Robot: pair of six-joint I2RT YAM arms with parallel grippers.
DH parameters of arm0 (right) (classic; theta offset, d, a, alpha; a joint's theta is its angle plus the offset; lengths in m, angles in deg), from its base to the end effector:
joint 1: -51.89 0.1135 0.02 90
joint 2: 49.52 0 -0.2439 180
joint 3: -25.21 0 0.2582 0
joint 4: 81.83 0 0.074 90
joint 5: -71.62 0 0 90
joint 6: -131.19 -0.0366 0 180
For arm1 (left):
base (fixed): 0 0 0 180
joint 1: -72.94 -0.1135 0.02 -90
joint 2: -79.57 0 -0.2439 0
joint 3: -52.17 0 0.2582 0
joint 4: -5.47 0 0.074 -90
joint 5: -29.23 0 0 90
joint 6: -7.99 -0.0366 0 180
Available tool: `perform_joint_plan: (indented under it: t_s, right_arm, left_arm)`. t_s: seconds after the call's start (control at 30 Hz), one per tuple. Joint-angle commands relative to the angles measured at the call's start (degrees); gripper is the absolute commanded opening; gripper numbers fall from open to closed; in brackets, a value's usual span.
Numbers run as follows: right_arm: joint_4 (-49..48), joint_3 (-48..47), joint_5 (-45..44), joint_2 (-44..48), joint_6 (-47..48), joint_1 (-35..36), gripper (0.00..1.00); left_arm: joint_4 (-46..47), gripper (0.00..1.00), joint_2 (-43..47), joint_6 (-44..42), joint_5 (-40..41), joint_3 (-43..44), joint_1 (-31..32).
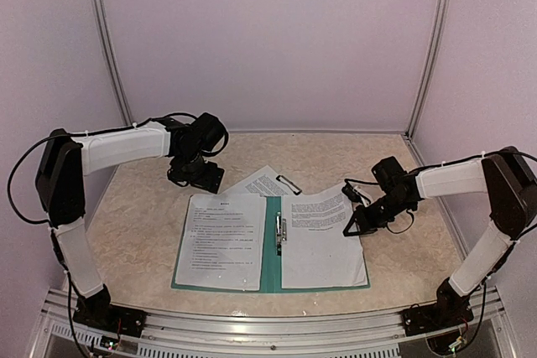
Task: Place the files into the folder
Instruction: Insert the spring clip onto the folder.
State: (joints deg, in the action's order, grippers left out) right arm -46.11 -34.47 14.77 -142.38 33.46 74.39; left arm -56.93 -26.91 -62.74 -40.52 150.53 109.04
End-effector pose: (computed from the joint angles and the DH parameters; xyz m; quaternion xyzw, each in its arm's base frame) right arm 0.2565 0.1279 0.1182 -0.1729 0.9277 0.3165 0.0963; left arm 0.3153 -0.2142 0.2088 0.1126 0.9641 0.0760 0.2280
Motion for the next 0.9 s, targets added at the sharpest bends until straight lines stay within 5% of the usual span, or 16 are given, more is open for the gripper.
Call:
perform_joint_plan:
  t_s: [0.0, 0.43, 0.87]
  right_arm:
    - [0.8, -1.5, 0.0, -0.1, 0.8, 0.8, 0.0]
    - [0.5, -1.9, 0.0, -1.4, 0.8, 1.5, 0.05]
    - [4.1, -4.8, -7.8, 2.5, -0.4, 1.9, 0.59]
  left_arm:
    - [-0.7, 0.93, -1.3, -0.3, 1.0, 2.0, 0.7]
    - [-1.0, 0.93, -1.7, -0.3, 1.4, 2.4, 0.9]
    - [-1.1, 0.93, -1.6, -0.5, 1.5, 2.3, 1.1]
